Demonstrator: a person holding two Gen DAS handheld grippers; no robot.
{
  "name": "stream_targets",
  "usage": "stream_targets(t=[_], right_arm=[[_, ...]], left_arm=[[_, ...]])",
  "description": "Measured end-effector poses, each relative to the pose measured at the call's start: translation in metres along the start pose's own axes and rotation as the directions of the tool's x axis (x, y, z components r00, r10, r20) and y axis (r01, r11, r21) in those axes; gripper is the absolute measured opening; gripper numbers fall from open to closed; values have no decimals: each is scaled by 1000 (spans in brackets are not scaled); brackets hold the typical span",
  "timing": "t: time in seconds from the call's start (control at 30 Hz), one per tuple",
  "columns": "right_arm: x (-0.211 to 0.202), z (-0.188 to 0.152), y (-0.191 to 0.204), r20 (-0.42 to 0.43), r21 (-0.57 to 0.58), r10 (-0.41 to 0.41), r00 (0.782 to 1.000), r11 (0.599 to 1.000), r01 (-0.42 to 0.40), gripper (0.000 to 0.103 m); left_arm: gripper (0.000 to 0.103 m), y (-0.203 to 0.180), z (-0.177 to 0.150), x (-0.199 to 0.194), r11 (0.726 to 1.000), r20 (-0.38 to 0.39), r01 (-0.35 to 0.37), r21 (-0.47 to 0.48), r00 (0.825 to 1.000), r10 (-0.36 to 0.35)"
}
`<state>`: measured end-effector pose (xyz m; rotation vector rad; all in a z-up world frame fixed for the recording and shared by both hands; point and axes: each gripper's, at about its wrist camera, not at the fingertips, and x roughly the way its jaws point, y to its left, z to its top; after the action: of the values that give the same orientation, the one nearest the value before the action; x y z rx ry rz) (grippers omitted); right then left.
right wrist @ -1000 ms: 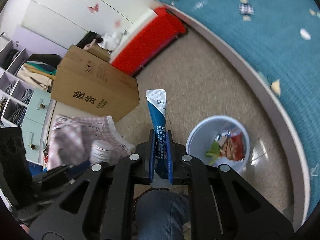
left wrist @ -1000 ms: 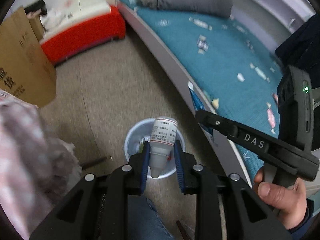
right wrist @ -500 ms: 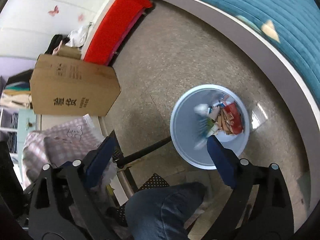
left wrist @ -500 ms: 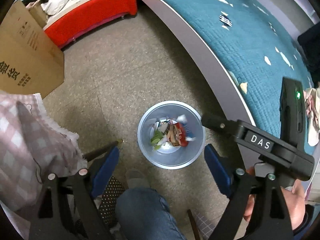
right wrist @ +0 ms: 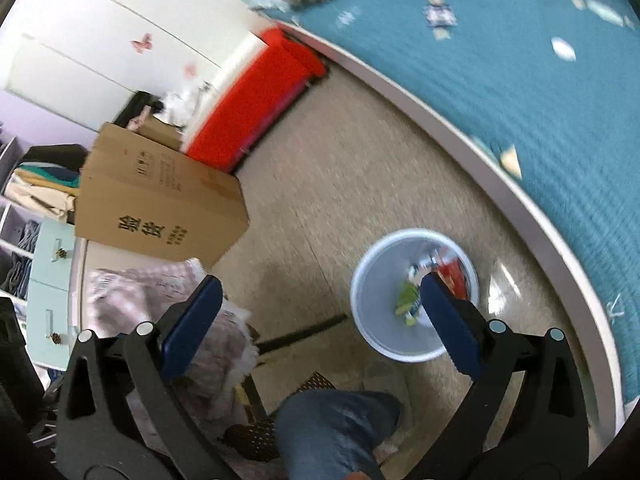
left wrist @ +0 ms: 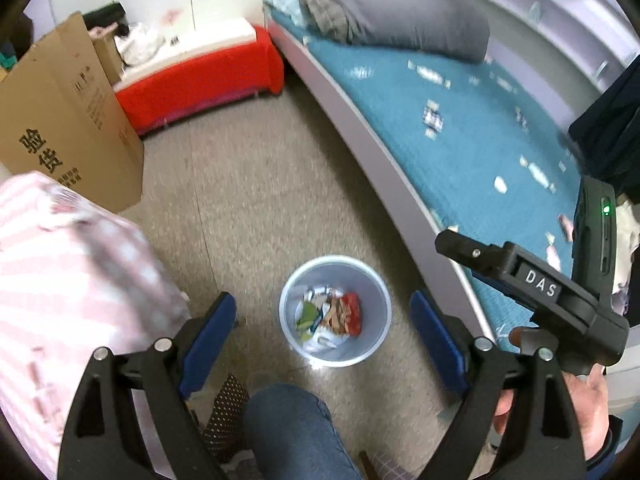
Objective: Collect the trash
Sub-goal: 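Move both tools back over the table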
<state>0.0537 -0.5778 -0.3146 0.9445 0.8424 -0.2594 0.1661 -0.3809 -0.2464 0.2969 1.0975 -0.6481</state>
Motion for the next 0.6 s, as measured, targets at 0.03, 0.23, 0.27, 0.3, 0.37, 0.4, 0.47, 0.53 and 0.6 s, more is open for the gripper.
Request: stream_targets(t=[0.03, 0.23, 0.27, 0.3, 0.37, 0.4, 0.47, 0.53, 0.6], right_arm=[[-6, 1, 9, 15, -13, 6, 1000, 1000, -6, 97], [-57, 2, 90, 113, -157, 81, 990, 986, -63, 97], [-63, 1, 103, 123, -183, 92, 988, 981, -69, 97], [-68, -2, 115, 130, -205, 102, 986, 976, -74, 97], [-77, -8, 139, 138, -250, 123, 983, 964, -86, 97], [-81, -11, 148, 139, -268, 131, 982, 959, -90, 97], [-88, -18, 171, 141, -310, 151, 978, 945, -102, 97], [-94, -28, 196, 136, -364, 171, 976, 925, -111, 97], [-96, -38, 218, 128, -413, 182, 975, 903, -114, 97]], left_arm=[[87, 2, 1, -12, 1000, 24, 4, -4, 1000, -4], [87, 22, -4, -84, 1000, 176, 17, -18, 984, -14], [87, 27, -6, -96, 1000, 201, 17, -24, 980, -12], [87, 33, -8, -108, 999, 221, 20, -31, 975, -13], [87, 43, -12, -123, 999, 246, 22, -46, 969, -10], [87, 50, -15, -130, 998, 259, 21, -55, 966, -6], [87, 66, -23, -148, 997, 293, 22, -80, 956, 2], [87, 83, -34, -165, 994, 318, 17, -106, 948, 18], [87, 97, -41, -176, 992, 336, 9, -128, 941, 35]])
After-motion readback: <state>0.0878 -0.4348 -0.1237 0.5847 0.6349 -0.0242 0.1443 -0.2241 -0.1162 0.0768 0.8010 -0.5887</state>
